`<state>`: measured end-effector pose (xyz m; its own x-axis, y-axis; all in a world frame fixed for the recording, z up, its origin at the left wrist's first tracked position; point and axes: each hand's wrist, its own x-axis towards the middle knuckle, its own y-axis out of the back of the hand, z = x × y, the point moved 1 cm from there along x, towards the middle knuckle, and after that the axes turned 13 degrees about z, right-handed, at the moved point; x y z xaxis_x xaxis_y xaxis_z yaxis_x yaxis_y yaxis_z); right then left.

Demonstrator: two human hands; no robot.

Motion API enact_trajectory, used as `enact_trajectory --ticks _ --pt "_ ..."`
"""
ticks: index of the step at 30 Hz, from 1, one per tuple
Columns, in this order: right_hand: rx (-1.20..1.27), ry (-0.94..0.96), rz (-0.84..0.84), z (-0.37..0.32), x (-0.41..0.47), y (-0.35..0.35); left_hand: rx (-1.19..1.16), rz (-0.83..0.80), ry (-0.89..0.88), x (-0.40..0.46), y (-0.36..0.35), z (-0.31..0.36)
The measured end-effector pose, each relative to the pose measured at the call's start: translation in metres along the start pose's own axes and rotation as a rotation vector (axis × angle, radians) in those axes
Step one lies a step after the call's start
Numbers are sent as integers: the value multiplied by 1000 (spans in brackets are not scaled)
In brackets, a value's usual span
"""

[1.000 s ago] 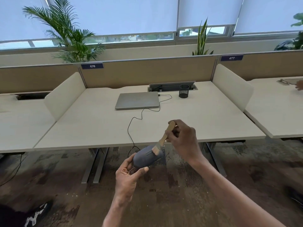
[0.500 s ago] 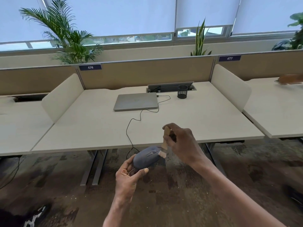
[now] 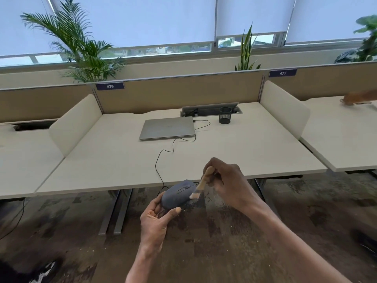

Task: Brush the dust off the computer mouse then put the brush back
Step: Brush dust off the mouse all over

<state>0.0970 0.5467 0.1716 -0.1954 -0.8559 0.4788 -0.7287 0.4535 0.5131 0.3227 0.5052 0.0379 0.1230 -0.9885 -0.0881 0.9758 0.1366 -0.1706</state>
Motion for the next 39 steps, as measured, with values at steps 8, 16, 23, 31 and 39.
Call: enact_trajectory --ticks 8,16,23,31,39 --pt "16 -174 290 25 5 1 -9 -28 -13 2 -2 3" --pt "186 -347 315 51 21 -7 -12 -104 -37 1 2 15" --pt "207 -428 267 82 35 -20 -15 -135 -11 0 12 25" --pt "237 -521 79 105 36 -50 -42 -152 -2 1 10 35" --pt "54 -399 329 98 39 -31 -76 -99 -11 11 9 36"
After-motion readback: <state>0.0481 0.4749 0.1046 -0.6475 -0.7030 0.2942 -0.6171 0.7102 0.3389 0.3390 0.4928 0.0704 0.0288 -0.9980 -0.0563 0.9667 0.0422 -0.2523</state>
